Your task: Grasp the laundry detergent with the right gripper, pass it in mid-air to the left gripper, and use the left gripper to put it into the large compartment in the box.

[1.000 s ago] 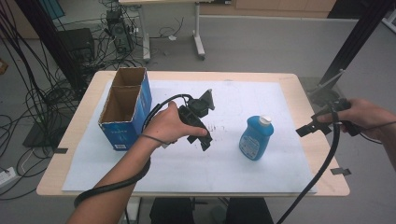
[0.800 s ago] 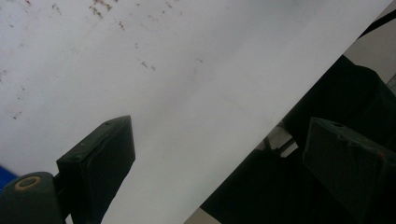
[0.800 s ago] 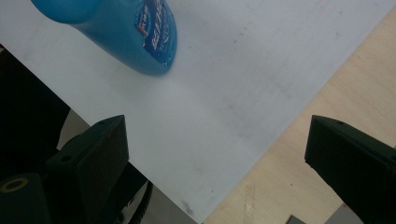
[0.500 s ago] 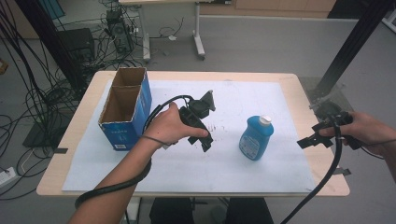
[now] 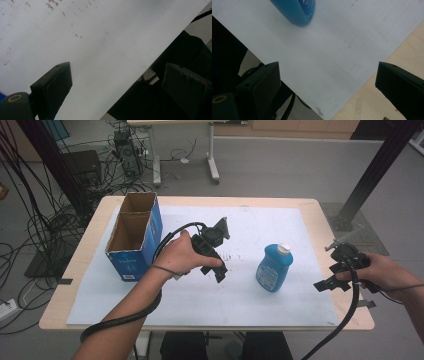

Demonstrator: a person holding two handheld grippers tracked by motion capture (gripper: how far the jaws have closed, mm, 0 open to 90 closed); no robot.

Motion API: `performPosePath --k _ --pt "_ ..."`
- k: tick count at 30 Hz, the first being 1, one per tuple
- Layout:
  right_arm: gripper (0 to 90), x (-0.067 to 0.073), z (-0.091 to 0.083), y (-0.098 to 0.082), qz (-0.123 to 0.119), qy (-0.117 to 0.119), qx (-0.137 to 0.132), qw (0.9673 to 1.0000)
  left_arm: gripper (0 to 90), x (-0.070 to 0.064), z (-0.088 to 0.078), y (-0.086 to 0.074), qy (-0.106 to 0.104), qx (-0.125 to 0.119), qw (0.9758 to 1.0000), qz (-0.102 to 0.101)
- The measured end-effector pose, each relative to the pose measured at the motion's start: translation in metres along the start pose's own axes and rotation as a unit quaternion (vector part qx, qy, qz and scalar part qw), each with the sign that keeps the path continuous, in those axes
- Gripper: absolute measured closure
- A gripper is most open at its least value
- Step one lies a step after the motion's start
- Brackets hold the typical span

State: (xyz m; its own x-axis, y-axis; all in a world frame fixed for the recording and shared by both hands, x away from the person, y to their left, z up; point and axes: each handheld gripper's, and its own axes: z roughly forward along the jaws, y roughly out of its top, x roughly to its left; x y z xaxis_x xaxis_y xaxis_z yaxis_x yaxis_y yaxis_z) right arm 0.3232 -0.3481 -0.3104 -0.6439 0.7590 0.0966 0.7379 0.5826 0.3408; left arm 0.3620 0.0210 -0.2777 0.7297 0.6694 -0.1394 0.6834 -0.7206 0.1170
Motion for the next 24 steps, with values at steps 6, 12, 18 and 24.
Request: performPosePath --k 6,12,18,24 --pt "5.9 0.005 0.018 -0.008 -0.002 0.008 0.005 1.0000 9.3 0.000 0.002 -0.001 -0.001 0.001 1.0000 0.000" --pt "5.9 0.010 0.031 -0.013 -0.003 0.011 0.007 0.9999 9.3 0.000 0.004 -0.002 -0.002 0.001 1.0000 -0.001" --pt "6.0 0.016 0.037 -0.015 -0.008 0.010 0.004 0.9999 9.3 0.000 0.003 -0.001 -0.002 0.001 1.0000 0.000" --pt "5.9 0.024 0.048 -0.017 -0.014 0.006 0.000 0.9999 9.3 -0.001 0.003 0.000 -0.002 0.000 1.0000 0.002"
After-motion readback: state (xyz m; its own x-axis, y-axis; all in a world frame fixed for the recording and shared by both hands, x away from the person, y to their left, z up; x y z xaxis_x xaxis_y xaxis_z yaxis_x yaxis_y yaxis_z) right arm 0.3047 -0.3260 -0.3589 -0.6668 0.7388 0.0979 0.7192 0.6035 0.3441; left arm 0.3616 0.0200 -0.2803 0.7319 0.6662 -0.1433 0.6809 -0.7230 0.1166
